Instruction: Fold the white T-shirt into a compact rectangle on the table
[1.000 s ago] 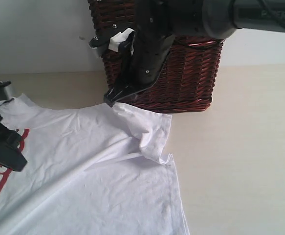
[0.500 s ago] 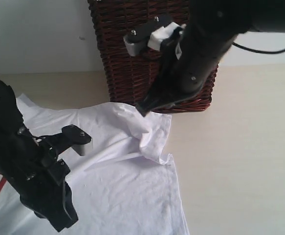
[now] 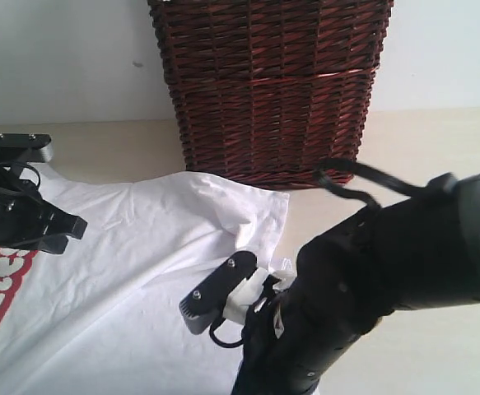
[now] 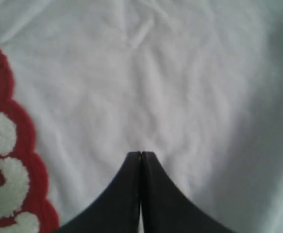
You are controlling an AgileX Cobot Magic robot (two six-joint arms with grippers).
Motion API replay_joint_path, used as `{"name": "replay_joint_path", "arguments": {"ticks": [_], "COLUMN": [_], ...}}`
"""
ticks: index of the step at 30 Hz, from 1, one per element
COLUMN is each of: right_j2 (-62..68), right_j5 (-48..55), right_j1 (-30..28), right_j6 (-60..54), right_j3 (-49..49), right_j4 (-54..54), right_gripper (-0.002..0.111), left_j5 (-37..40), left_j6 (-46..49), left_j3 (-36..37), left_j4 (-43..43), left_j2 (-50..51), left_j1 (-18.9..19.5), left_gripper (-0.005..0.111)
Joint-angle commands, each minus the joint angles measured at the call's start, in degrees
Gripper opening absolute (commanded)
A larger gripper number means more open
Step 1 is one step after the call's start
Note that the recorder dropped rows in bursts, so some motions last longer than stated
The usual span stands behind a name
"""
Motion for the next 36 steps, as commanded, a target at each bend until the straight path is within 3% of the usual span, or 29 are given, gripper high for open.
{"name": "replay_joint_path", "arguments": {"ticks": [1,8,15,22,28,32,36], "right_j2": [5.61,8.24,3.31,-2.89,-6.78,-7.93,-10.87], "right_j5": [0.06,3.37,3.00,4.29,8.18,5.17,1.88], "right_j1": [0.17,0.30,0.30,0.33,5.11,6.21,6.03], "right_j6": [4.25,5.88,5.88,5.88,5.91,6.65,17.70], "right_j3": [0.46,4.49,13.70,16.57,16.57,16.57,15.60], "right_j4": [-4.71,-6.00,-2.44,2.05,4.38,2.69,-8.03], "right_gripper": [0.000,0.000,0.000,0.000,0.000,0.000,0.000], "left_j5": [-1.30,-0.69,-0.20,0.54,0.76,3.10,5.03], "left_j6": [-0.95,-0.95,-0.95,-0.84,-0.84,-0.84,-0.84], "left_j3": [-0.81,-2.73,-4.51,-4.76,-5.11,-5.94,-6.08], "left_j4": [-0.41,-0.15,-0.01,0.07,0.07,-0.14,-0.14], "left_j2": [1.52,1.78,1.78,1.78,1.78,1.78,1.78], "left_j1": [1.28,1.38,1.38,1.38,1.38,1.38,1.38], "left_gripper": [0.000,0.000,0.000,0.000,0.000,0.000,0.000]}}
